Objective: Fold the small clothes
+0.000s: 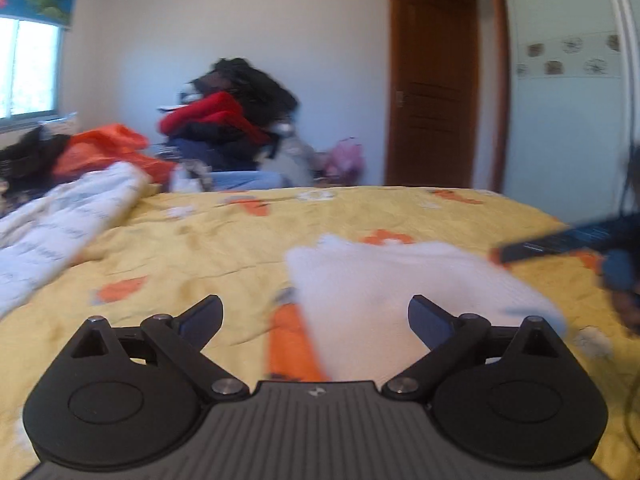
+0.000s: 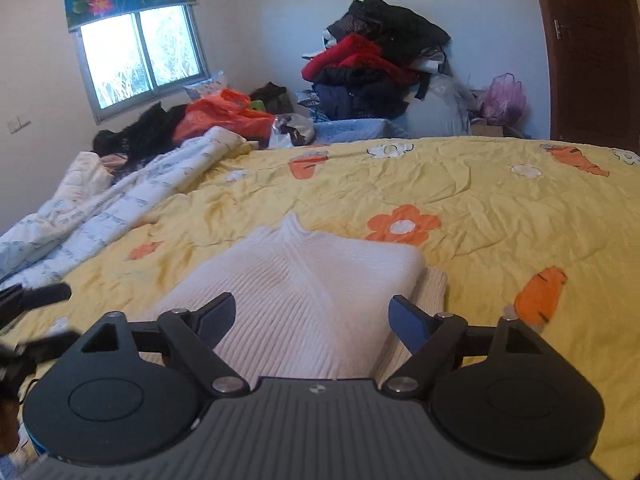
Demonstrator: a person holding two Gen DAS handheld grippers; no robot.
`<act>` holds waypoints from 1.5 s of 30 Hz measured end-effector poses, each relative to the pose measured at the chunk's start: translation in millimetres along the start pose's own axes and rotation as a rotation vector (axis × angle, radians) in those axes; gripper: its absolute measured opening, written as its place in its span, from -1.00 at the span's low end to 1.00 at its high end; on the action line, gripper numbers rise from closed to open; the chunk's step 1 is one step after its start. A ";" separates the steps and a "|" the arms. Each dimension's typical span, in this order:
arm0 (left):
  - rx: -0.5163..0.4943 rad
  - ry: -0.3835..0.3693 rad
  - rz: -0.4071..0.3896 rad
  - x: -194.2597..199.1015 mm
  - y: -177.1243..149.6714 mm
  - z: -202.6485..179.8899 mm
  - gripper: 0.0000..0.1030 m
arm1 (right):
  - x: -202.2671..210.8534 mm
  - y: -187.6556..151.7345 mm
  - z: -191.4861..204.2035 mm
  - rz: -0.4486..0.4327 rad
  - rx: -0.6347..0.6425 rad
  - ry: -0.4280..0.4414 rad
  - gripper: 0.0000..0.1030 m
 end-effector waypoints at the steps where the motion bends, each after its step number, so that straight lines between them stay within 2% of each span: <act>1: -0.003 0.025 0.007 6.6 1.3 10.8 0.94 | 14.8 -10.5 2.9 0.003 0.002 -0.007 0.73; 3: -0.082 0.086 -0.004 22.4 9.0 37.0 0.94 | 38.6 -30.8 4.3 0.032 -0.001 -0.040 0.73; 5: -0.237 0.204 -0.038 38.0 21.9 63.7 0.94 | 65.1 -49.4 3.0 0.062 0.000 -0.086 0.74; 7: -0.332 0.333 -0.060 50.3 41.6 91.3 0.94 | 90.0 -62.7 2.3 0.087 0.025 -0.126 0.75; 9: -0.315 0.431 -0.088 58.7 62.9 107.6 0.94 | 108.9 -70.1 2.2 0.087 0.039 -0.185 0.85; 10: -0.266 0.435 -0.099 62.4 69.6 107.7 0.94 | 115.2 -73.0 2.6 0.077 0.033 -0.213 0.94; 11: -0.192 0.408 -0.104 64.8 72.0 103.8 0.94 | 119.4 -76.3 4.7 0.061 0.019 -0.233 0.98; 13: -0.054 0.299 -0.078 60.5 61.6 84.9 0.94 | 117.4 -79.9 11.1 0.034 -0.031 -0.263 0.99; 15: 0.046 0.194 0.016 37.0 33.0 51.0 0.94 | 101.1 -82.0 20.8 0.063 -0.081 -0.262 0.99; 18: 0.127 0.071 0.173 -4.3 -17.0 2.5 0.94 | 65.4 -82.3 35.4 0.177 -0.109 -0.268 0.99; 21: 0.116 0.056 0.283 -31.2 -55.8 -33.5 0.94 | 42.9 -84.9 50.3 0.239 -0.099 -0.281 0.99; 25: 0.066 0.086 0.290 -42.4 -77.4 -49.6 0.94 | 34.0 -91.8 62.8 0.212 -0.092 -0.282 0.99; 30: 0.063 0.089 0.297 -48.0 -78.8 -50.5 1.00 | 14.4 -108.6 67.5 0.237 -0.078 -0.312 0.98; 33: 0.038 0.089 0.303 -50.6 -79.4 -53.5 1.00 | 7.0 -116.6 78.3 0.212 0.012 -0.379 0.99; 36: 0.010 0.102 0.308 -51.7 -81.7 -57.2 1.00 | 6.2 -119.9 75.0 0.177 -0.008 -0.396 0.99; 45: 0.011 0.099 0.313 -53.3 -80.7 -55.0 1.00 | -1.5 -115.7 64.4 0.182 -0.004 -0.371 1.00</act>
Point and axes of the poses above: each gripper's, at about its wrist camera, not at the fingertips, and x roughly against the way its jaws point, z to its left, y to its top, the point moved 2 cm from there along -x, roughly the way its jaws point, and after that the axes turned 8 degrees about x, right-handed, at the moved point
